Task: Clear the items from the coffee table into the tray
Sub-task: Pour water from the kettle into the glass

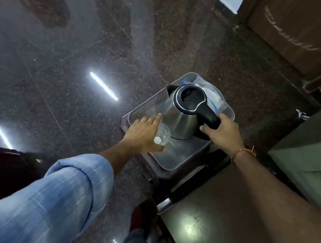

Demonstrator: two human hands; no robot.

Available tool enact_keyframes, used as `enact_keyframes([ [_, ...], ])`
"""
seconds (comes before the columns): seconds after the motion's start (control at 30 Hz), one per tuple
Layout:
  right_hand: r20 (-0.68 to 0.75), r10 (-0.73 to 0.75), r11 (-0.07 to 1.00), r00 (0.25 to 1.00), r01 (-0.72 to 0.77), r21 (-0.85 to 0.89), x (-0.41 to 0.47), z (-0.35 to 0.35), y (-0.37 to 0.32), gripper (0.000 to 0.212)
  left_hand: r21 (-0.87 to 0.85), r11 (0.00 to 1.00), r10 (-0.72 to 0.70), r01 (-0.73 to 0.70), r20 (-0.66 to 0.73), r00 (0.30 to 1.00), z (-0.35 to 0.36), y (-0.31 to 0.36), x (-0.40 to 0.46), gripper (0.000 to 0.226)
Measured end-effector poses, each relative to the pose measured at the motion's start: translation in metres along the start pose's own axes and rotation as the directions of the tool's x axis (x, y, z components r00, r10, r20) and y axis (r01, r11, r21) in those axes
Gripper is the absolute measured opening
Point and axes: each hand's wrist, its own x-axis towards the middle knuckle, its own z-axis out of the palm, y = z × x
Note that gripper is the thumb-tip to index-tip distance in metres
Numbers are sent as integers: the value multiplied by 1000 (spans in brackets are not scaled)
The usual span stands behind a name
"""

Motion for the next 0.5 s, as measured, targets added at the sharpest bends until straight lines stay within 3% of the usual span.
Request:
enact_keyframes([
  [0.13,-55,30,999,998,-27,47,10,12,4,23,3,999,-41,41,-6,999,21,3,7,119],
  [0.27,-82,10,997,997,-3,79,18,15,10,13,-114,992,-53,48,-34,998,29,1,12,110],
  [0.4,-151,21,987,988,4,162,17,18,12,18,-304,952,-43,31,-32,999,26,-6,6,101],
  [0.5,-196,53,965,979,0,261,11,13,11,22,-328,944,3,-28,-75,997,13,-10,-1,97],
])
